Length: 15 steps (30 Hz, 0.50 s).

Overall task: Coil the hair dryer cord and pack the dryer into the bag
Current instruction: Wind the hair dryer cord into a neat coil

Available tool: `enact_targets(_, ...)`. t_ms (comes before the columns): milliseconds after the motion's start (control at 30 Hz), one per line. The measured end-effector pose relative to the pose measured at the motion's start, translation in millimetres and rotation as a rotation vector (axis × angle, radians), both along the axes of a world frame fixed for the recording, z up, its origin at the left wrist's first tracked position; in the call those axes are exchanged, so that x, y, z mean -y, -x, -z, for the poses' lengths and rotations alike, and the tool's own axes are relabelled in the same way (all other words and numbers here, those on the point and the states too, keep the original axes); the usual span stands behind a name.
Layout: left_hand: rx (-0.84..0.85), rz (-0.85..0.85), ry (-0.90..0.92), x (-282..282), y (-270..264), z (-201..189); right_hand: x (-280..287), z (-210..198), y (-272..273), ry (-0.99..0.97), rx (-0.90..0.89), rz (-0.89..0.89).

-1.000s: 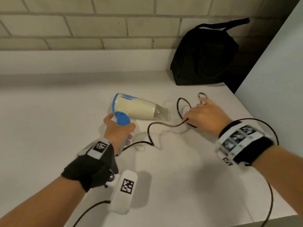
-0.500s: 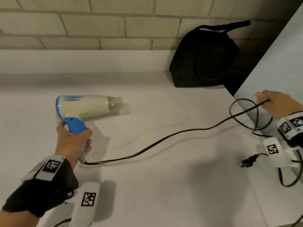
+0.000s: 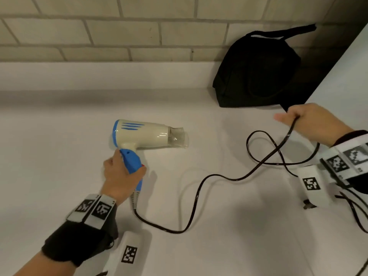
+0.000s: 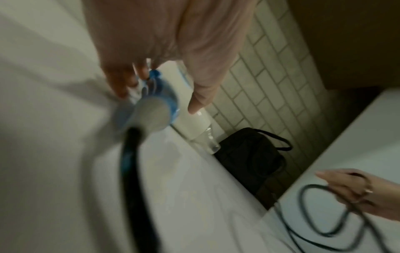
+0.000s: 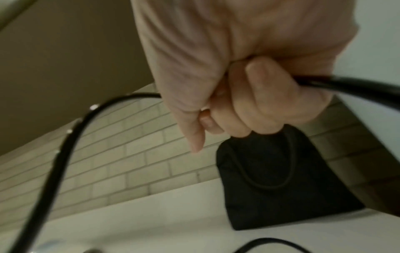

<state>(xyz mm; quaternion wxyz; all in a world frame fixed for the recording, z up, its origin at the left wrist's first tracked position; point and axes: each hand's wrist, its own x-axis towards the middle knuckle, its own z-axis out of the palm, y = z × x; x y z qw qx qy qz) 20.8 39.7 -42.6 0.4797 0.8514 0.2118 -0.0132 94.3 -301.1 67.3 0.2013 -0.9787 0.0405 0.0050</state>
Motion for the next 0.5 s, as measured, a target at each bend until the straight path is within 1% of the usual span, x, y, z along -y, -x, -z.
enact_targets(33,0.047,0.022,-0.087,3,5,-9,-10,1,6,0.062,-0.011,-0.036)
enact_targets(67,0.142,0.065,-0.119,12,10,-23,-21,2,12,0.125,-0.01,-0.081)
enact_targets(100,0.245,0.136,-0.095,24,15,-36,-34,5,19,0.171,0.005,-0.137)
enact_targets(133,0.304,0.233,-0.037,39,19,-51,-48,7,26,0.205,0.03,-0.201)
enact_targets(167,0.293,0.346,0.022,55,22,-62,-61,10,33,0.228,0.057,-0.265)
enact_targets(233,0.155,0.594,0.09,86,24,-77,-83,14,44,0.237,0.115,-0.386)
enact_targets(267,0.093,0.701,0.1,97,23,-79,-90,16,48,0.213,0.148,-0.438)
enact_targets(300,0.087,0.768,0.117,106,24,-80,-93,18,50,0.169,0.185,-0.477)
enact_targets(333,0.11,0.787,0.163,110,25,-80,-95,19,51,0.121,0.23,-0.505)
enact_targets(367,0.15,0.767,0.201,111,25,-82,-94,19,53,0.078,0.271,-0.523)
enact_targets(433,0.209,0.718,0.254,105,24,-82,-87,18,57,0.052,0.331,-0.579)
enact_targets(500,0.29,0.622,0.357,95,28,-89,-78,21,58,0.032,0.341,-0.638)
